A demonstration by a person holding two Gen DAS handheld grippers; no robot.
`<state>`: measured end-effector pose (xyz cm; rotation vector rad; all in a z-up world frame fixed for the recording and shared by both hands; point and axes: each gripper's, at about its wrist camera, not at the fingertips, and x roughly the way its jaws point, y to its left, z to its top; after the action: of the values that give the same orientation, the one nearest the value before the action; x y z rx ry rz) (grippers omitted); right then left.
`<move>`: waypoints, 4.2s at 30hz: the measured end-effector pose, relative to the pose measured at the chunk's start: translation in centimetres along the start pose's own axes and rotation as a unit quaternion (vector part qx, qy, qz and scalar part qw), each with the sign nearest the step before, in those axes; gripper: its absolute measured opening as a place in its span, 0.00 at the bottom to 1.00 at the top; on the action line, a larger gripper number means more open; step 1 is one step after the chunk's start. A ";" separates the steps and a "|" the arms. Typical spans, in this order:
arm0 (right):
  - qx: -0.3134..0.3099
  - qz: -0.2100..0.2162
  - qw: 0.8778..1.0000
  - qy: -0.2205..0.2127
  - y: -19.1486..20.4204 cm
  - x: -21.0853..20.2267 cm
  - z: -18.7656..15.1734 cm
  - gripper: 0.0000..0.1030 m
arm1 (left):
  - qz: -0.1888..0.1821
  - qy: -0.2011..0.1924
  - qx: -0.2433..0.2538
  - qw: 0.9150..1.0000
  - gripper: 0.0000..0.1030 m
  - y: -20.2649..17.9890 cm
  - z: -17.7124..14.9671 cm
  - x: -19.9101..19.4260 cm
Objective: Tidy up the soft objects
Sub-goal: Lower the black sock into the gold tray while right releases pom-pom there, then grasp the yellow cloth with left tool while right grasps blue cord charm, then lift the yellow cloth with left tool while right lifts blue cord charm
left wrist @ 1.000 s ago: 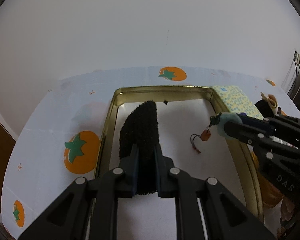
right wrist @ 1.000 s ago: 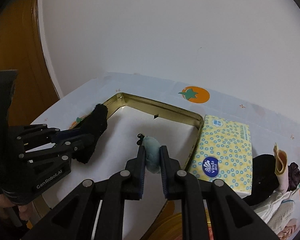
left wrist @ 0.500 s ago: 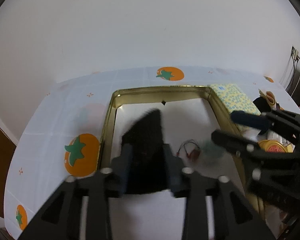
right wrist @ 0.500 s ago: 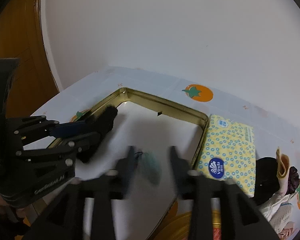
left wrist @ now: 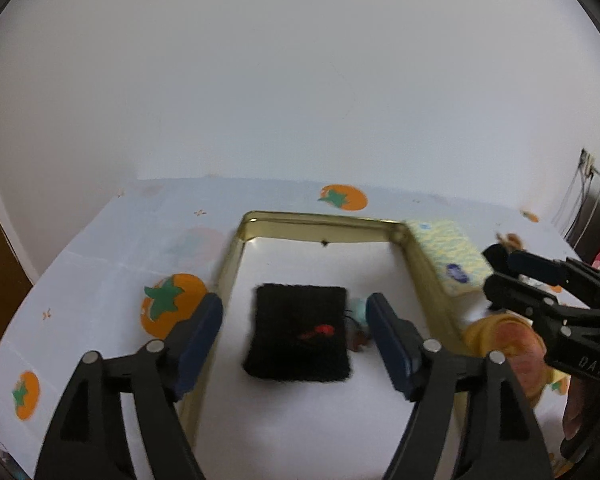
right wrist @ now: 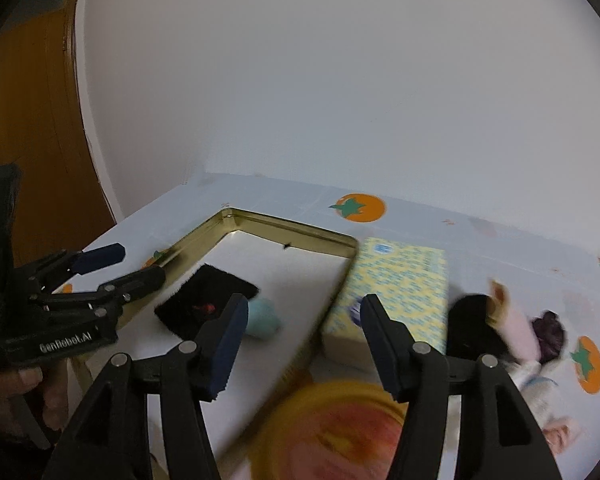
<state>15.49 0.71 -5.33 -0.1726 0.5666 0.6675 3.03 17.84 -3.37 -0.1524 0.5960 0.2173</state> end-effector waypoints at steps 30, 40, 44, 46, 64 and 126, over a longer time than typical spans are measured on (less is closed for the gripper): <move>0.072 -0.108 0.990 0.060 -15.7 -9.6 -14.7 0.47 | -0.113 -0.015 0.132 0.985 0.84 -18.1 -6.1 -3.0; 0.011 -0.078 0.993 0.085 -13.5 -8.4 -15.1 0.03 | -0.122 -0.009 0.145 0.982 0.84 -19.6 -6.7 -2.9; 0.031 -0.075 0.996 0.040 -14.2 -9.9 -15.0 0.03 | -0.128 -0.007 0.150 0.980 0.84 -20.4 -6.8 -2.7; 0.051 -0.068 0.996 0.015 -14.8 -10.7 -14.9 0.03 | -0.132 -0.006 0.156 0.979 0.84 -21.1 -6.9 -2.7; 0.144 -0.046 0.981 -0.123 -18.6 -14.6 -14.5 0.03 | -0.189 0.059 0.209 0.958 0.83 -29.3 -7.9 0.2; 0.138 -0.057 0.980 -0.133 -17.5 -13.7 -11.9 0.03 | -0.202 0.002 0.153 0.967 0.11 -26.9 -4.8 1.7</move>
<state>12.44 -24.21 -8.22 0.1430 0.3823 0.4833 8.42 -8.84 -6.13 0.0267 0.5817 -0.2707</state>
